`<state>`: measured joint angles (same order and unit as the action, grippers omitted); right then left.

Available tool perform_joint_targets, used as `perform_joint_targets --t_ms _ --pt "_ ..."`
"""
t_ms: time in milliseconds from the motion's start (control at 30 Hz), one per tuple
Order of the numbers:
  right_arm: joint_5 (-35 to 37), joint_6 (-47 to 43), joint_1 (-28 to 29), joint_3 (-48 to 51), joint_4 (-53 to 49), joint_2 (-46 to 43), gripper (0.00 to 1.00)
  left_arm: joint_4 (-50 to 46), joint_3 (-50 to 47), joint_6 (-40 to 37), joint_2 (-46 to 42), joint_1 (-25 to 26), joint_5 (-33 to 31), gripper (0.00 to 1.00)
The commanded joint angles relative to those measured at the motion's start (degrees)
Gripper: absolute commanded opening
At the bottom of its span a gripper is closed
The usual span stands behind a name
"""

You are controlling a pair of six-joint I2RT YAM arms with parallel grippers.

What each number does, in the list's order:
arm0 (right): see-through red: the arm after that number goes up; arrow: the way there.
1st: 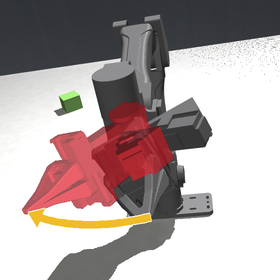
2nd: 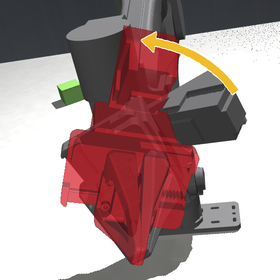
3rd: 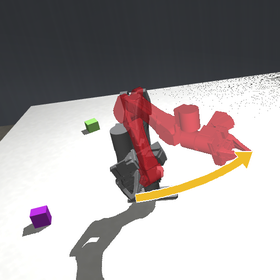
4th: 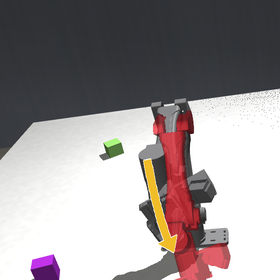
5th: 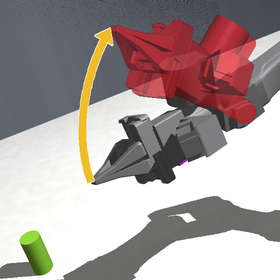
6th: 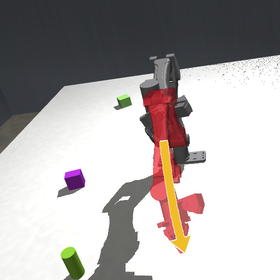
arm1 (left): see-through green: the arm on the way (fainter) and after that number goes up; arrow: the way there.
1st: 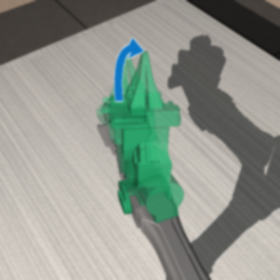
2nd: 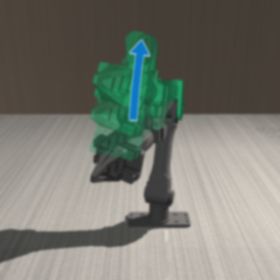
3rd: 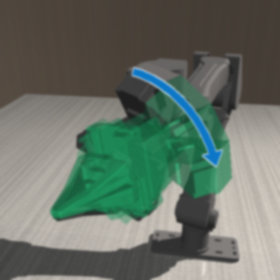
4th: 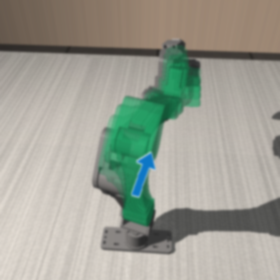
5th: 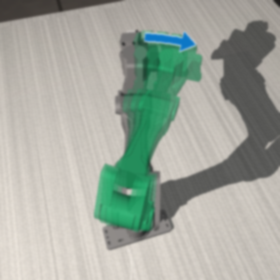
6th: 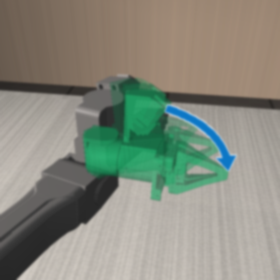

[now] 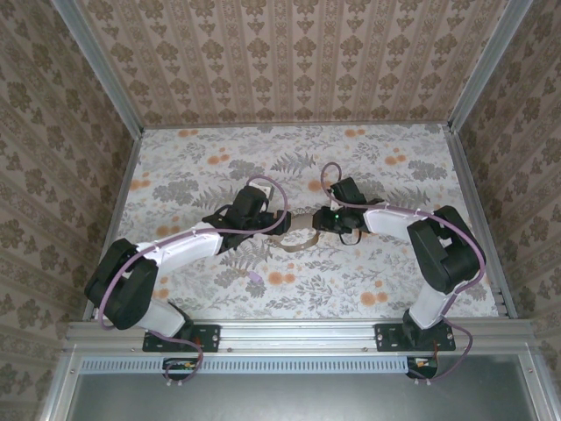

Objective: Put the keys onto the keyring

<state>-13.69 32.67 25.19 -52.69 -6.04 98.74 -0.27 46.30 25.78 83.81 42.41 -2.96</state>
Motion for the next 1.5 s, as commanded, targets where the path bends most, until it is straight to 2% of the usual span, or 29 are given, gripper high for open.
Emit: perform_joint_targets --t_ms 0,167,467,1067,1467 --pt "1.7 -2.8 0.2 -2.2 -2.9 0.1 0.37 1.2 -0.6 1.0 -0.3 0.5 -0.5 0.93" --pt "2.2 -4.4 -0.2 -2.6 -4.1 0.1 0.37 1.0 -0.6 0.9 -0.6 0.6 -0.5 0.93" --pt "3.7 -6.8 -0.4 1.2 -5.9 -5.7 0.37 0.6 -1.0 1.5 -2.2 0.6 0.1 0.93" --pt "0.2 -7.5 -0.4 -2.2 -2.6 3.7 0.35 0.2 0.0 1.6 -1.2 0.6 0.0 0.93" --pt "-5.1 -7.8 -0.4 -1.9 3.1 3.4 0.35 0.6 0.4 1.9 0.1 0.7 0.5 0.93"
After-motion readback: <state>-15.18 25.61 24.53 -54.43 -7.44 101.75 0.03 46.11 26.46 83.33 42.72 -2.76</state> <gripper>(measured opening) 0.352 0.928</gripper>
